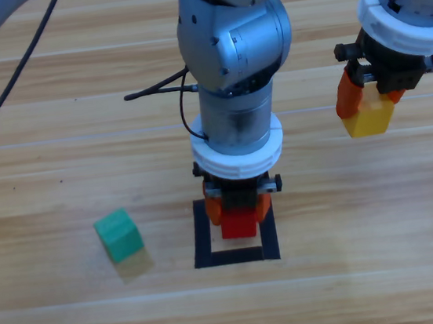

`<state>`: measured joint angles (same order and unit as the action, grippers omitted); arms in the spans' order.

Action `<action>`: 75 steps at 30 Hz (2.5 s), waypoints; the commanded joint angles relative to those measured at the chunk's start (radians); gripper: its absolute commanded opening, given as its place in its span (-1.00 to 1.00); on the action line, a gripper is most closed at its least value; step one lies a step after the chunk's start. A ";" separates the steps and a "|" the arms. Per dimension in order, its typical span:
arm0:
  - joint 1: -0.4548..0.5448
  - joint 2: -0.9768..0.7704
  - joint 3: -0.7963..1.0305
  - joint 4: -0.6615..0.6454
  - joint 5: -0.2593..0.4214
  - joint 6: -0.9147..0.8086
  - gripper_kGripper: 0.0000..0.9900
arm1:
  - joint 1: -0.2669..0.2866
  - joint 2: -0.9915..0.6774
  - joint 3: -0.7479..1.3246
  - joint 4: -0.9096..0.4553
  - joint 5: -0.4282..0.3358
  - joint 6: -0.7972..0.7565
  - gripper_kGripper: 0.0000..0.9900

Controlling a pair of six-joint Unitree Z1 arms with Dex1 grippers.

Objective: Stack the blocks in the rectangular block: red at the bottom, yellow in the middle, green on top

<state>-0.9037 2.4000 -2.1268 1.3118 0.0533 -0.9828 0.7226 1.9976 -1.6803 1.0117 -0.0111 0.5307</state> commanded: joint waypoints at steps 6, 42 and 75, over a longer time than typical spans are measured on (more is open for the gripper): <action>-0.015 0.030 0.014 0.001 -0.012 -0.017 -1.00 | 0.029 0.032 0.022 0.016 0.016 -0.009 -1.00; 0.045 0.019 0.134 -0.112 -0.024 0.046 -1.00 | 0.029 0.036 0.019 0.016 0.011 -0.011 -1.00; 0.019 -0.027 0.208 -0.209 -0.033 -0.008 -0.09 | 0.029 0.036 0.017 0.016 0.007 -0.012 -1.00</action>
<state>-0.8766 2.3703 -1.9458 1.1214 0.0260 -0.9878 0.7226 1.9978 -1.6803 1.0119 -0.0112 0.5263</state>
